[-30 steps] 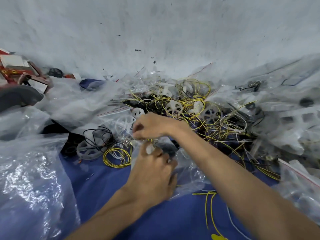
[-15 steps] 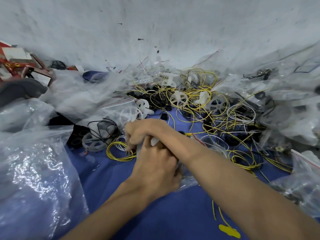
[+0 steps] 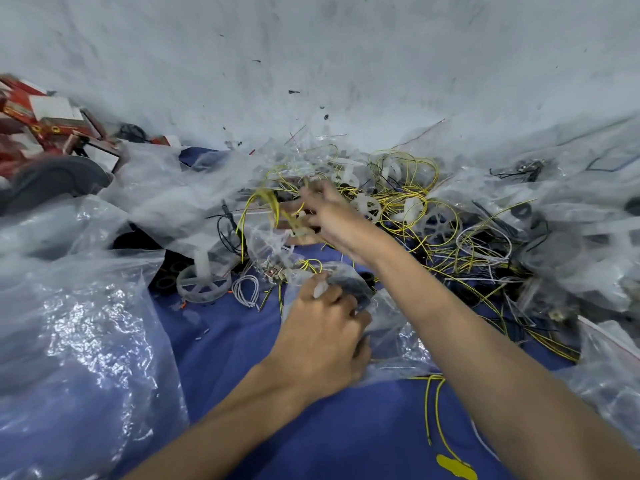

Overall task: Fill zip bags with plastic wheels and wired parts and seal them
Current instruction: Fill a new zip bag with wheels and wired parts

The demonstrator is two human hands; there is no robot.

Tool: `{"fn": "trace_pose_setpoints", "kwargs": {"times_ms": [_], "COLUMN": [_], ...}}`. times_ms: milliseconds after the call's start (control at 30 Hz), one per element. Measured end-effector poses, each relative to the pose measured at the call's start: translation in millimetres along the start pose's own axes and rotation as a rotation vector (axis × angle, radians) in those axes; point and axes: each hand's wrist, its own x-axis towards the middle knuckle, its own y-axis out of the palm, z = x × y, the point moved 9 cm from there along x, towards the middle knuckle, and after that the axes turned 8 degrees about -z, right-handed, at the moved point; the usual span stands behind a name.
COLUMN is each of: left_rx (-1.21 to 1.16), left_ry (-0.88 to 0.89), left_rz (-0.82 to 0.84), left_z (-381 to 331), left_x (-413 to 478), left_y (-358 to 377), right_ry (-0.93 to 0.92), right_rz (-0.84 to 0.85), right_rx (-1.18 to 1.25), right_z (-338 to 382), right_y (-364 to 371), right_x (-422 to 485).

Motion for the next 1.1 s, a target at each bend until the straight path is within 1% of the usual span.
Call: {"fn": "trace_pose_setpoints", "kwargs": {"times_ms": [100,167,267,333,400,467,500,567,600,667,700,733,767,800,867,933,967,1000,1100], "left_rx": [-0.019,-0.042,-0.077,-0.090,-0.121,-0.163,-0.238,-0.530,-0.706,-1.063,-1.234,-1.339,-1.409,-1.410,-1.348,-1.349,-1.348,-1.333,-1.350], "left_ry": [0.012,0.006,-0.001,-0.006,-0.018,-0.069,-0.129,-0.364,-0.502,-0.716,-0.810,-0.894,-0.930,-0.931,-0.918,-0.905,-0.904,-0.907,-0.877], "left_rz": [-0.040,-0.050,-0.051,-0.054,-0.069,-0.104,-0.118,-0.129,-0.100,-0.068,-0.078,-0.087,-0.111,-0.149,-0.194,-0.189,-0.194,-0.180,-0.059], "left_z": [-0.1,-0.1,-0.1,0.3,1.5,5.1,9.7,30.3,40.2,52.6,56.8,60.3,60.2,60.6,60.4,60.1,61.8,62.9,59.5], "left_x": [-0.7,-0.5,-1.3,-2.0,-2.7,-3.5,-2.4,3.2,8.2,24.6,34.8,44.7,56.0,64.4,74.2,76.0,74.5,71.6,67.8], "left_y": [-1.1,-2.5,0.1,-0.1,-1.6,-4.2,-6.5,-13.9,-11.2,-0.7,5.8,11.9,15.9,15.3,18.0,26.9,30.9,34.7,42.3], "right_ry": [0.071,0.089,0.100,0.090,0.061,0.008,-0.020,-0.066,-0.094,-0.131,-0.139,-0.145,-0.154,-0.170,-0.231,-0.305,-0.325,-0.327,-0.351], "right_rz": [0.002,0.014,0.048,0.007,-0.043,-0.082,-0.102,-0.133,-0.136,-0.112,-0.083,-0.045,-0.014,0.002,-0.037,-0.070,-0.058,-0.053,-0.074], "right_rx": [0.510,0.728,0.943,1.079,1.111,1.024,0.947,0.793,0.738,0.613,0.522,0.402,0.251,0.072,-0.257,-0.478,-0.569,-0.667,-0.939], "right_z": [21.1,32.3,40.5,42.3,40.9,38.0,37.1,36.3,36.4,34.5,32.8,30.6,28.1,25.9,26.5,31.8,32.1,28.7,19.9], "right_y": [-15.7,-29.7,-48.5,-68.8,-87.1,-104.7,-111.8,-121.4,-125.1,-126.2,-123.6,-119.1,-115.7,-112.2,-112.3,-111.8,-109.3,-108.4,-101.7], "right_x": [-4.1,-9.3,-22.3,-30.7,-42.1,-51.9,-57.6,-67.2,-70.8,-75.5,-76.7,-77.2,-77.6,-77.0,-75.6,-75.2,-75.4,-74.8,-73.0]}}
